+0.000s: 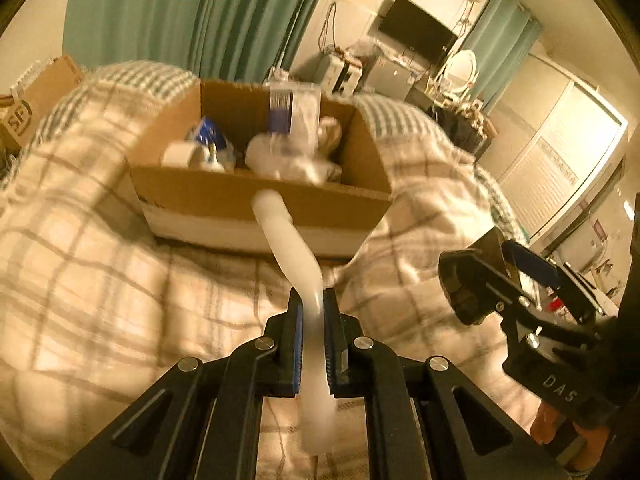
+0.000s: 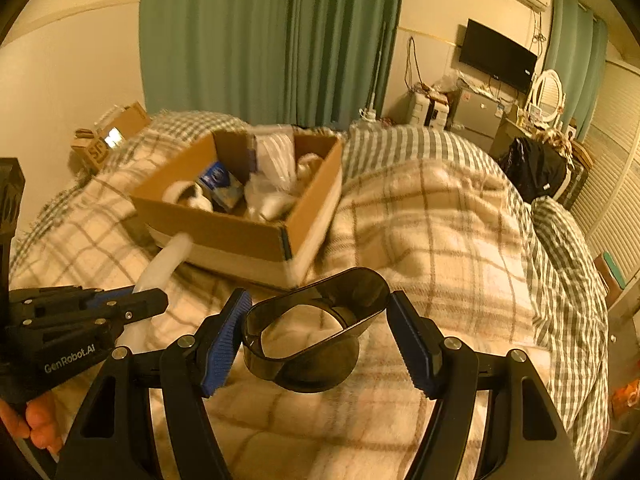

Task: Organize objects
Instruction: 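Grasp the white bent tube with the left tool and lift it, then lower the tube with the left tool while the right tool lowers the black cup into the box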

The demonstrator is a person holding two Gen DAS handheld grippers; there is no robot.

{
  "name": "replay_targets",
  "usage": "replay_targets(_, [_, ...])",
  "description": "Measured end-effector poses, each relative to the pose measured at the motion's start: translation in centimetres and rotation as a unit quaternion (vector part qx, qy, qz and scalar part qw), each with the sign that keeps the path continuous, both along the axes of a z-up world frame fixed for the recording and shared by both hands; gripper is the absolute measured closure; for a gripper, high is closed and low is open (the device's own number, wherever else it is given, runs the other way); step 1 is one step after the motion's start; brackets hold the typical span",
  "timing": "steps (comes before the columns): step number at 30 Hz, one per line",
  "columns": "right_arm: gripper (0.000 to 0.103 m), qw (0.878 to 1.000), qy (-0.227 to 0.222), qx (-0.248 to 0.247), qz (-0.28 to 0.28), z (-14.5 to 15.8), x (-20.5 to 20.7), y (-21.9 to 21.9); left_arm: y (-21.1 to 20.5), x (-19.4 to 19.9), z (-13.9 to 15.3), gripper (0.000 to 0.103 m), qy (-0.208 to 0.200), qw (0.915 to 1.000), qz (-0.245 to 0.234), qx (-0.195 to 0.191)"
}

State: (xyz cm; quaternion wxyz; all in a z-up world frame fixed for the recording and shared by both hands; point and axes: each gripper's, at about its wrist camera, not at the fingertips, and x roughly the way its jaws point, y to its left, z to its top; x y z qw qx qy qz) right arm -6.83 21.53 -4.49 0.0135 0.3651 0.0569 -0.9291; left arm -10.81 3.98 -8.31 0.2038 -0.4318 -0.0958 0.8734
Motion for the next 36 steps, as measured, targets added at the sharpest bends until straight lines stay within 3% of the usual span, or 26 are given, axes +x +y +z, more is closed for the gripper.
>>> replay_targets(8, [0.034, 0.998, 0.048, 0.0, 0.05, 5.4, 0.6, -3.3, -0.9, -0.8, 7.4, 0.095, 0.064, 0.9977, 0.006, -0.021])
replay_targets(14, [0.034, 0.993, 0.084, 0.015, 0.087, 9.1, -1.3, -5.8, -2.2, -3.8, 9.5, 0.095, 0.087, 0.995, 0.023, -0.042])
replay_targets(20, [0.034, 0.991, 0.095, 0.022, 0.093, 10.6, -5.2, -7.3, -3.2, -7.8, 10.1, 0.095, 0.098, 0.9925, 0.046, -0.057])
replay_targets(28, [0.034, 0.993, 0.077, 0.021, 0.091, 9.1, -11.1, -8.1, -3.2, -11.6, 9.3, 0.095, 0.109, 0.9895, 0.054, -0.078])
replay_targets(36, [0.034, 0.996, 0.032, 0.01, 0.08, 4.2, -16.5, -6.7, -2.1, -15.0, 5.1, 0.095, 0.089, 0.99, 0.048, -0.098])
